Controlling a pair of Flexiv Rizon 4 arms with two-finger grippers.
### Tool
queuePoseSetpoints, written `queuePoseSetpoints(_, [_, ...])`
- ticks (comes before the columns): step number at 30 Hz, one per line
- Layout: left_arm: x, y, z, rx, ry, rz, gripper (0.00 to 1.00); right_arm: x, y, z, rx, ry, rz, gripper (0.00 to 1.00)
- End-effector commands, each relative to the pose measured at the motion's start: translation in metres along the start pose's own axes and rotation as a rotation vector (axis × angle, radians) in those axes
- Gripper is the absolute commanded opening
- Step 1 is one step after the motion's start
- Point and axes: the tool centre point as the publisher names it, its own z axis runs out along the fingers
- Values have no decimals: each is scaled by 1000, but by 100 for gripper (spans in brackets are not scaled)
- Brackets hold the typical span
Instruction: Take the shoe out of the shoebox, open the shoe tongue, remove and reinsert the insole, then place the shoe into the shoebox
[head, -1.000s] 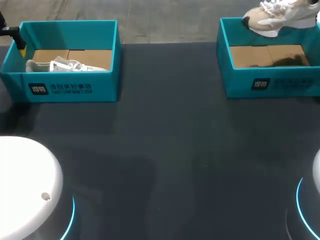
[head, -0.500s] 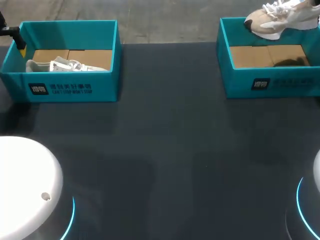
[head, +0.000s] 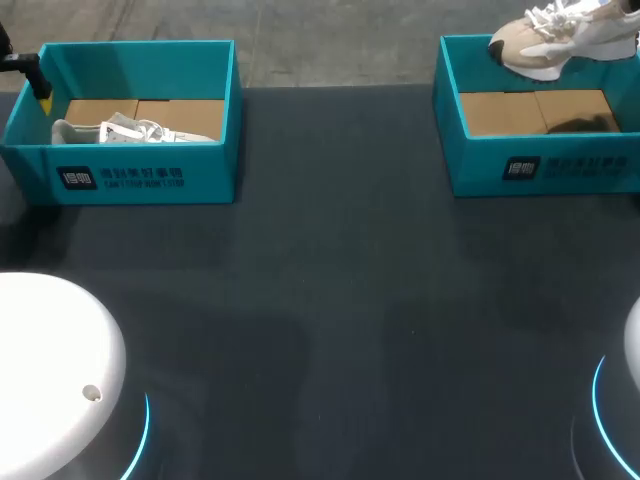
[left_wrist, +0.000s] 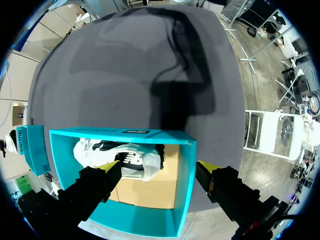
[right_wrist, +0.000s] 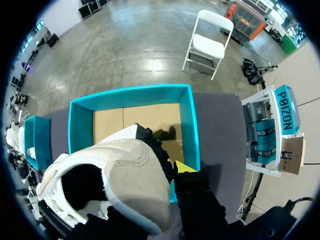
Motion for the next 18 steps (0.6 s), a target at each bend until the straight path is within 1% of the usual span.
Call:
queuePoseSetpoints(1, [0, 0, -1, 0, 3, 1, 100, 8, -9, -11, -11, -19, 7, 0])
queuePoseSetpoints(5, [0, 0, -1, 0, 3, 1, 100, 19, -15, -22, -21, -37, 16, 0])
queuePoseSetpoints(11, [0, 0, -1, 0, 3, 1, 100, 35, -27, -30, -11, -71, 7, 0])
queuePoseSetpoints(18, [0, 0, -1, 0, 3, 1, 100, 61, -44, -41, -23, -71, 2, 0])
